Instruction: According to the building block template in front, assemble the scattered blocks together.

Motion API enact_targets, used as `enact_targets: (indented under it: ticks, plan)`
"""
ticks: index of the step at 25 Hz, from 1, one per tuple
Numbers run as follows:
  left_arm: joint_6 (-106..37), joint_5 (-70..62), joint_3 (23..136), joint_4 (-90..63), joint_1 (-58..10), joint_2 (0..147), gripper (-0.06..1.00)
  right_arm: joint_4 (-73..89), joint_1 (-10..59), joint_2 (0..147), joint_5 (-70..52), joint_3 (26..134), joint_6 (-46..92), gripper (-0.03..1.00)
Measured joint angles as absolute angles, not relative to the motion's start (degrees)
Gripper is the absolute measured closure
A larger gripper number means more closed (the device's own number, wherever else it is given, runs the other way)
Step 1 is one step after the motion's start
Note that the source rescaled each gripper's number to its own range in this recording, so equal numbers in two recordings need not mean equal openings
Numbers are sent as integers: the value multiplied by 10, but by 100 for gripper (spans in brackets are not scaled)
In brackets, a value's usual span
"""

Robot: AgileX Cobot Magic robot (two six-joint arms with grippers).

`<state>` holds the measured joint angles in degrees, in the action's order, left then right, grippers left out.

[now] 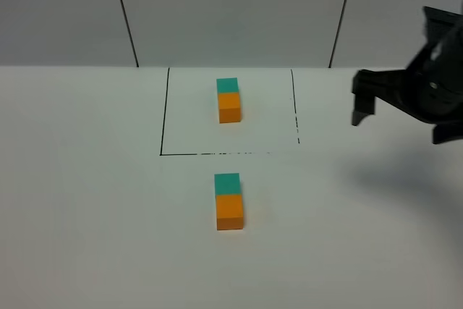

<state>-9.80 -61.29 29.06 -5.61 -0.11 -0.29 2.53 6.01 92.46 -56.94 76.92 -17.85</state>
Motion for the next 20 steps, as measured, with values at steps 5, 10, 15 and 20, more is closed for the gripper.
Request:
enact_targets:
  ticks: [5,10,15,20]
  plan:
    - [-98,-613,291,-56,-1,-3,30,7,43,770,-547,611,-184,-1]
    - [-98,-613,291,-56,-1,-3,30,15,43,632,-553,494,-191,-1]
    - [-98,-613,291,-56,-1,-3,30,16,43,518,-567,413,-192,-1]
    - [-98,-613,291,-56,-1,-3,30,-5,43,416,-608,385,-193,-1]
